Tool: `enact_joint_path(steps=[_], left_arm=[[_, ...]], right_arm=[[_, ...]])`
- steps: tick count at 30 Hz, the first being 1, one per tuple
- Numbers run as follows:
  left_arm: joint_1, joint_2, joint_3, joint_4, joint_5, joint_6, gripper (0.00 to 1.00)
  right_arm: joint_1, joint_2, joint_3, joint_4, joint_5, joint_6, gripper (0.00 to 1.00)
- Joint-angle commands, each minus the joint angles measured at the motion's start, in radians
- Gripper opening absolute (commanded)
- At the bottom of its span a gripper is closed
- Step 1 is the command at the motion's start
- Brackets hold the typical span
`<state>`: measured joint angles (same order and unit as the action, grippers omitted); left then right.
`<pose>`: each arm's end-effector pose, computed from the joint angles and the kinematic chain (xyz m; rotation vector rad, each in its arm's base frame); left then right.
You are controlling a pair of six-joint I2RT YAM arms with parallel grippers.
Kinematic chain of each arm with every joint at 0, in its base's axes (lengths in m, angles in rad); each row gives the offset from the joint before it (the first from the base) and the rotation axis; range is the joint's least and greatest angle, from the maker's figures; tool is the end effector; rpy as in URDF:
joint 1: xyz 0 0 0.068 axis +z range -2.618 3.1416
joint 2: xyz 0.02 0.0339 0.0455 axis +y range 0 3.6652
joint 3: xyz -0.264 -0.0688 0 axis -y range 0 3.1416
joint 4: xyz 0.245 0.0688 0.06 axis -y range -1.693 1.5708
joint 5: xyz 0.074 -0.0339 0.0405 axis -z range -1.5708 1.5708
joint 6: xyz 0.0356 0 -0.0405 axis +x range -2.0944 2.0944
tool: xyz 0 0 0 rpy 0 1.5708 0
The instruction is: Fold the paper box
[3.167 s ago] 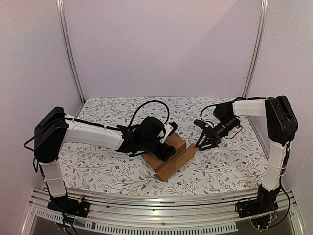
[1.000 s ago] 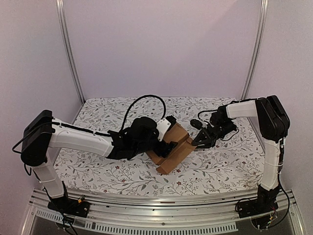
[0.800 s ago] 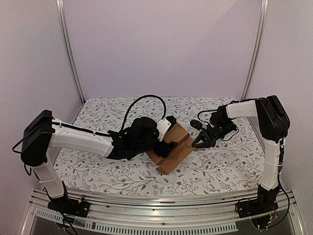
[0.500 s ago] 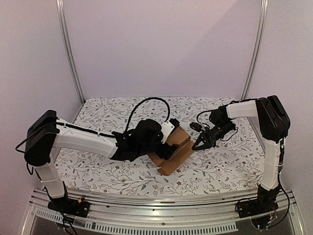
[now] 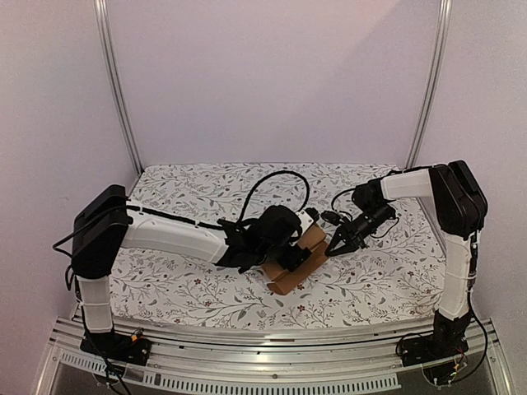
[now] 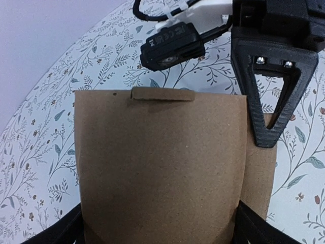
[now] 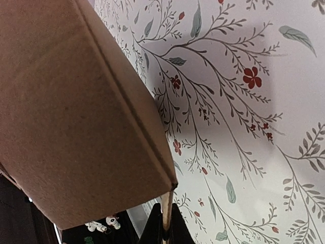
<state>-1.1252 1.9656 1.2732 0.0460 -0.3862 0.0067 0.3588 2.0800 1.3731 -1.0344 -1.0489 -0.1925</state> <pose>0.1991 -0.3857 0.1825 0.9807 1.9363 -0.2129 0.3247 0.1547 0.1401 0.5677 -2.4662 -1.4392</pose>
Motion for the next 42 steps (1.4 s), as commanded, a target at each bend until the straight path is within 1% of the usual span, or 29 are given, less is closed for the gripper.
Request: enact_joint_path(steps=[1, 3, 5, 9, 14, 17, 20, 21, 26, 28, 32, 37, 40, 42], left_arm=[[-0.024, 0.11, 0.111, -0.172, 0.042, -0.002, 0.85], [-0.022, 0.145, 0.14, -0.216, 0.045, -0.002, 0.85], [-0.022, 0.162, 0.147, -0.221, 0.051, -0.02, 0.85], [-0.022, 0.176, 0.152, -0.222, 0.077, -0.037, 0.85], [-0.022, 0.211, 0.186, -0.269, 0.093, -0.052, 0.85], [-0.015, 0.226, 0.205, -0.302, 0.099, -0.06, 0.85], [-0.001, 0.224, 0.199, -0.309, 0.131, -0.063, 0.85], [0.005, 0.223, 0.196, -0.309, 0.148, -0.059, 0.85], [0.038, 0.208, 0.181, -0.32, 0.222, -0.01, 0.85], [0.052, 0.198, 0.17, -0.318, 0.247, 0.031, 0.84], [0.069, 0.161, 0.122, -0.284, 0.373, 0.132, 0.85], [0.073, 0.15, 0.143, -0.299, 0.545, 0.287, 0.84], [0.071, 0.153, 0.174, -0.312, 0.58, 0.332, 0.85], [0.069, 0.148, 0.19, -0.302, 0.602, 0.36, 0.87]], right_arm=[[0.011, 0.043, 0.0, 0.032, -0.043, 0.006, 0.0], [0.011, 0.069, 0.002, 0.033, -0.044, 0.011, 0.0], [0.011, 0.088, 0.006, 0.034, -0.025, 0.022, 0.0], [0.01, 0.133, 0.014, 0.041, 0.049, 0.058, 0.0], [0.01, 0.16, 0.02, 0.076, 0.141, 0.142, 0.01], [0.01, 0.168, 0.023, 0.071, 0.141, 0.163, 0.11], [-0.006, 0.146, 0.012, 0.043, 0.142, 0.137, 0.22], [-0.018, 0.131, 0.004, 0.035, 0.149, 0.13, 0.25], [-0.093, 0.025, -0.039, 0.009, 0.235, 0.082, 0.52], [-0.116, -0.036, -0.054, 0.002, 0.278, 0.068, 0.58], [-0.144, -0.136, -0.052, -0.013, 0.363, 0.022, 0.61], [-0.15, -0.292, -0.07, -0.011, 0.328, -0.083, 0.62], [-0.15, -0.373, -0.087, 0.005, 0.343, -0.14, 0.63], [-0.149, -0.398, -0.096, 0.0, 0.349, -0.191, 0.63]])
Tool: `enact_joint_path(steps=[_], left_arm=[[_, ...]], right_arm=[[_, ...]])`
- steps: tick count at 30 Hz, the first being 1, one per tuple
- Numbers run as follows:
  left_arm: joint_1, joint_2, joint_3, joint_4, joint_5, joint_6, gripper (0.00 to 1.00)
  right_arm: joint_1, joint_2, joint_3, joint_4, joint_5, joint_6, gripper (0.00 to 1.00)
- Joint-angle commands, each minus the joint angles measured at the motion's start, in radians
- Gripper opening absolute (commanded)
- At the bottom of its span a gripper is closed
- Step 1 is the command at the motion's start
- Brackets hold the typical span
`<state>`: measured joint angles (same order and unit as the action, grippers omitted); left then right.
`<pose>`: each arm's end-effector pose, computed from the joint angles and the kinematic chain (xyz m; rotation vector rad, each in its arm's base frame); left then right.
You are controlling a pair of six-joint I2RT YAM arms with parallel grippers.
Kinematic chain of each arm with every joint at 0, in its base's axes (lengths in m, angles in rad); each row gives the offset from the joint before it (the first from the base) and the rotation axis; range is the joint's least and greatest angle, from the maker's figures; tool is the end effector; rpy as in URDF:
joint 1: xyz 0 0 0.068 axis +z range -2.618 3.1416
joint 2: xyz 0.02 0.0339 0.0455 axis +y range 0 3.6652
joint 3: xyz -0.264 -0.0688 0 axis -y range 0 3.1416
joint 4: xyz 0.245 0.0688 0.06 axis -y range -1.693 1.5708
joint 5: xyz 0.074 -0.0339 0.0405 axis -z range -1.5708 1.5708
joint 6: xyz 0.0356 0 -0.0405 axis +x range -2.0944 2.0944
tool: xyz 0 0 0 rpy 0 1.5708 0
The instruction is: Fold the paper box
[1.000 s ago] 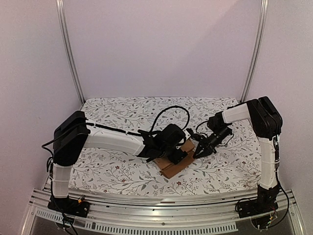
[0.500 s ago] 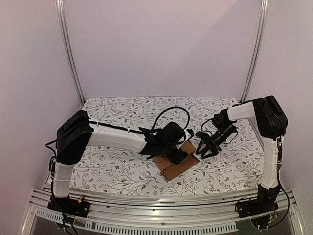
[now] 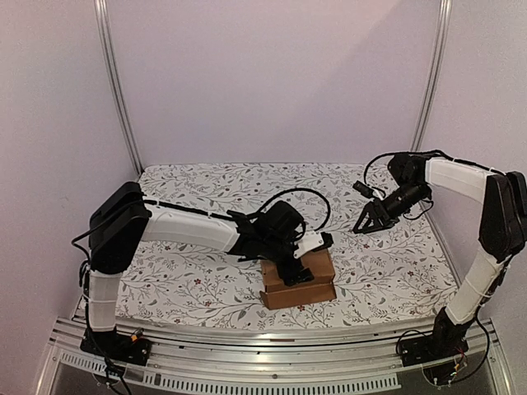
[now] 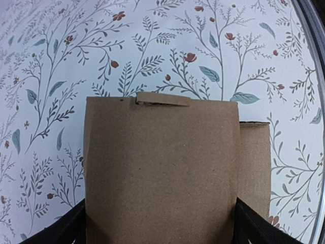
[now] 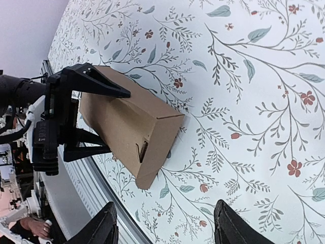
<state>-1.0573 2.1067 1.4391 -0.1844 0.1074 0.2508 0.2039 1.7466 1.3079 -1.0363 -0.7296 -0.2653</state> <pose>0.2209 -0.3994 0.1536 1.5468 1.9355 -0.4877 0.3116 0.0887 0.2236 -0.7087 2.7424 1.0768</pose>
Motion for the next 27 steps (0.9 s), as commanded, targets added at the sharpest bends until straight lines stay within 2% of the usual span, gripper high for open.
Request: enact_joint_path(steps=[1, 6, 7, 10, 14, 19, 23, 27], left_arm=[[-0.003, 0.006, 0.04, -0.076, 0.106, 0.132, 0.88], [-0.03, -0.044, 0.08, -0.095, -0.003, 0.173, 0.94], [-0.038, -0.069, 0.071, -0.094, -0.029, 0.165, 0.99], [-0.06, -0.177, -0.02, -0.03, -0.2, 0.072, 1.0], [-0.091, -0.339, -0.244, 0.1, -0.416, -0.152, 1.0], [-0.109, -0.461, -0.421, -0.022, -0.551, -0.658, 0.99], [-0.13, -0.552, -0.579, 0.003, -0.552, -0.969, 1.0], [-0.129, -0.564, -0.681, 0.104, -0.51, -1.045, 0.99]], right_arm=[[0.009, -0.066, -0.031, -0.005, 0.034, -0.143, 0.63], [0.03, -0.061, -0.018, 0.009, 0.069, -0.261, 0.69], [0.04, -0.064, -0.017, 0.019, 0.082, -0.28, 0.69], [0.105, -0.068, 0.008, 0.039, 0.157, -0.315, 0.71], [0.182, -0.03, 0.064, 0.061, 0.195, -0.365, 0.72], [0.264, 0.117, 0.22, 0.017, 0.224, -0.404, 0.73], [0.373, 0.237, 0.343, -0.105, 0.265, -0.467, 0.73], [0.426, 0.303, 0.364, -0.163, 0.247, -0.51, 0.74]])
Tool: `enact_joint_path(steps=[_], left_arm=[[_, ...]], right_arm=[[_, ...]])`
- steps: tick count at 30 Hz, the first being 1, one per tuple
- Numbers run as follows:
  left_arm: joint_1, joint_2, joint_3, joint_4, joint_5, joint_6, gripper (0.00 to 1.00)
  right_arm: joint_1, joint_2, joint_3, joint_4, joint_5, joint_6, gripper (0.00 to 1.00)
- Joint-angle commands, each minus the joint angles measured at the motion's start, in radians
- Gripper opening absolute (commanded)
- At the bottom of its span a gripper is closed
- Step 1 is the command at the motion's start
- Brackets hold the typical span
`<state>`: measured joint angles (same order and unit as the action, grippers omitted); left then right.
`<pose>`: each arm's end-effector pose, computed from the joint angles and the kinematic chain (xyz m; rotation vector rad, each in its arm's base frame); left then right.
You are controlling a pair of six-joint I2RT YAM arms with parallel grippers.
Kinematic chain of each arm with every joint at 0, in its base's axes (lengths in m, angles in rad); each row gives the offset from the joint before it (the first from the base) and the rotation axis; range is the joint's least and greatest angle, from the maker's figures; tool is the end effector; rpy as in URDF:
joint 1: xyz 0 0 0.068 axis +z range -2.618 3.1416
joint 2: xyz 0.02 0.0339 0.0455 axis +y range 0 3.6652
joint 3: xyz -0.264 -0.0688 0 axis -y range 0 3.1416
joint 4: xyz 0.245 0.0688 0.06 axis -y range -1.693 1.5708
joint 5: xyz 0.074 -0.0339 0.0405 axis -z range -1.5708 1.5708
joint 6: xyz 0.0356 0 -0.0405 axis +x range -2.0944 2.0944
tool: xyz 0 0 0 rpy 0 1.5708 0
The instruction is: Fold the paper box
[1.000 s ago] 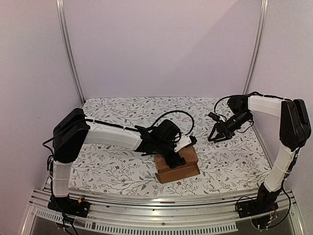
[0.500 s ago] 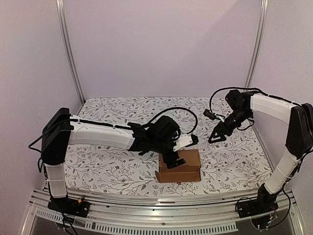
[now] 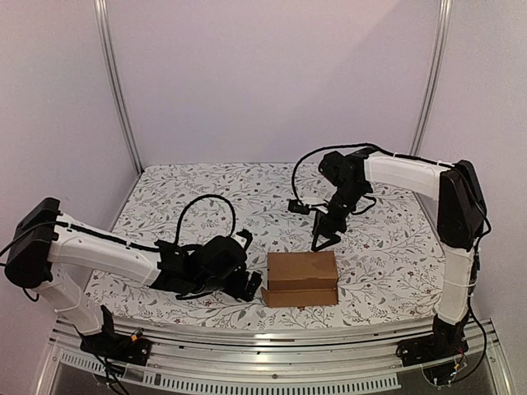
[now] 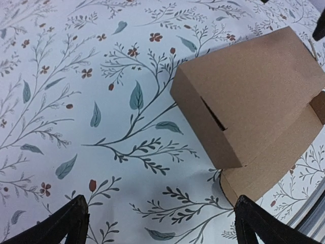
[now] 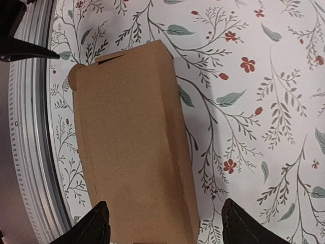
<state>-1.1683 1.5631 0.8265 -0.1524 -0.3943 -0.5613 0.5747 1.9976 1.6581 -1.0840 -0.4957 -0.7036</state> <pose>0.1329 -0.2772 0.1744 0.5527 2.3317 -0.3355 0.3230 0.2293 0.2246 -1.7611 2.2794 0.7136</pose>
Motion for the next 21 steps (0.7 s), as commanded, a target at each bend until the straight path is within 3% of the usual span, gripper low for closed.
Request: enact_joint_path(steps=[1, 5, 16, 21], left_arm=[[-0.014, -0.014, -0.079, 0.101, 0.002, -0.226, 1.0], [-0.01, 0.047, -0.065, 0.22, 0.063, -0.16, 0.98], [0.048, 0.24, 0.153, 0.188, 0.129, 0.085, 0.87], [0.104, 0.31, 0.205, 0.212, 0.225, 0.134, 0.81]], right_arm=[[0.066, 0.051, 0.003, -0.113, 0.018, -0.078, 0.75], [0.094, 0.03, -0.036, -0.091, 0.049, -0.063, 0.76], [0.094, 0.011, -0.095, -0.062, 0.141, 0.045, 0.74], [0.054, -0.021, -0.105, -0.076, 0.084, 0.088, 0.74]])
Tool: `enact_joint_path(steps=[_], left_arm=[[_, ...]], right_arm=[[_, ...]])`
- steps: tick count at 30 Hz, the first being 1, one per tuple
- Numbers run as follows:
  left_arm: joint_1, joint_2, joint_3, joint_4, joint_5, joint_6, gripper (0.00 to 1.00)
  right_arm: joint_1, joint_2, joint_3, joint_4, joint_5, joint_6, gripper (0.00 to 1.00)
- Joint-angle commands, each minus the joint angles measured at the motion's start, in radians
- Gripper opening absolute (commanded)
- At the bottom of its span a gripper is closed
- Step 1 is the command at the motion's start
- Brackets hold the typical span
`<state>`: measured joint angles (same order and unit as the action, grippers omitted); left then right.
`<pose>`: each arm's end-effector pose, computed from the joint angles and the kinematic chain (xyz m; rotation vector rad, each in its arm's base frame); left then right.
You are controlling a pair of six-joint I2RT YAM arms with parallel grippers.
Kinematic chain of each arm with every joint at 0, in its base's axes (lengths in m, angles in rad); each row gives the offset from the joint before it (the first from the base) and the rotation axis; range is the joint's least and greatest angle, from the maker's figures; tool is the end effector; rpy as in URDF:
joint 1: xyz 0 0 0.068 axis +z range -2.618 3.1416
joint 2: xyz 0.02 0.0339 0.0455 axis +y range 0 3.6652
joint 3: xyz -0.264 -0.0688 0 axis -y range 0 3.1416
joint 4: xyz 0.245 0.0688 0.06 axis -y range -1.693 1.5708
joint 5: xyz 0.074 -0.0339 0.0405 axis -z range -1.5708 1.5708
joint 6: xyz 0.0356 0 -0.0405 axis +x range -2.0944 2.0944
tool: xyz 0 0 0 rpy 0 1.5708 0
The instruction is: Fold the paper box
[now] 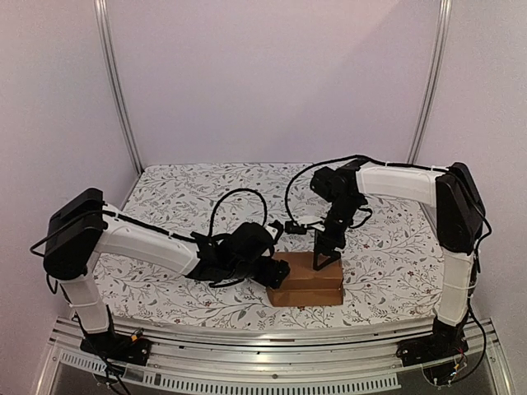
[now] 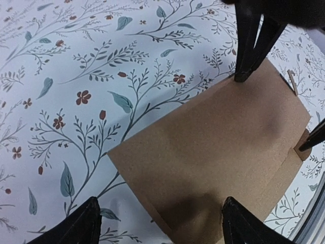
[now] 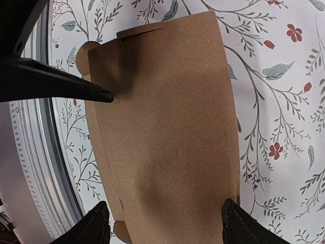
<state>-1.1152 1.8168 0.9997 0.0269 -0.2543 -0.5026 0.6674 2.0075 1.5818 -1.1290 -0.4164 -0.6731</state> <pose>0.1717 -0.3301 0.1549 0.5987 2.3084 -0.4987 0.2906 0.2473 0.1996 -1.9032 2.3926 0.6458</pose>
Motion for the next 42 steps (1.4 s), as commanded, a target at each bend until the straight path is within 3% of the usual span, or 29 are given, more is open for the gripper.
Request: enact_joint_path(steps=[1, 10, 11, 12, 15, 17, 19, 21, 24, 28, 33, 42], left_arm=[[0.062, 0.071, 0.043, 0.039, 0.103, 0.091, 0.81], [0.153, 0.28, 0.304, -0.017, 0.266, 0.27, 0.72], [0.158, 0.301, 0.342, -0.022, 0.272, 0.296, 0.72], [0.162, 0.312, 0.379, -0.044, 0.271, 0.32, 0.72], [0.168, 0.278, 0.437, -0.068, 0.258, 0.369, 0.74], [0.167, 0.194, 0.389, -0.023, 0.2, 0.372, 0.76], [0.167, 0.083, 0.235, 0.076, 0.133, 0.323, 0.8], [0.167, -0.013, 0.056, 0.193, 0.108, 0.247, 0.81], [0.167, -0.082, -0.141, 0.31, 0.139, 0.156, 0.75], [0.159, -0.071, -0.271, 0.48, 0.276, 0.149, 0.68], [0.149, 0.039, -0.299, 0.664, 0.394, 0.187, 0.66], [0.145, 0.19, -0.223, 0.764, 0.419, 0.195, 0.53]], right_arm=[[-0.05, -0.038, -0.031, -0.037, -0.011, 0.063, 0.74], [-0.181, -0.231, -0.122, 0.003, -0.086, 0.101, 0.77], [-0.192, -0.262, -0.14, 0.03, -0.071, 0.109, 0.8], [-0.204, -0.302, -0.158, 0.066, -0.05, 0.118, 0.95], [-0.248, -0.369, -0.194, 0.177, -0.01, 0.172, 0.99], [-0.305, -0.399, -0.2, 0.244, -0.051, 0.228, 0.99], [-0.384, -0.369, -0.184, 0.263, -0.168, 0.305, 0.99], [-0.386, -0.303, -0.115, 0.146, -0.251, 0.239, 0.99], [-0.333, -0.189, -0.041, 0.02, -0.171, 0.131, 0.94], [-0.31, -0.097, -0.045, 0.043, -0.127, 0.125, 0.78], [-0.267, -0.046, -0.074, 0.067, -0.061, 0.118, 0.73], [-0.251, -0.008, -0.11, 0.102, -0.005, 0.137, 0.69]])
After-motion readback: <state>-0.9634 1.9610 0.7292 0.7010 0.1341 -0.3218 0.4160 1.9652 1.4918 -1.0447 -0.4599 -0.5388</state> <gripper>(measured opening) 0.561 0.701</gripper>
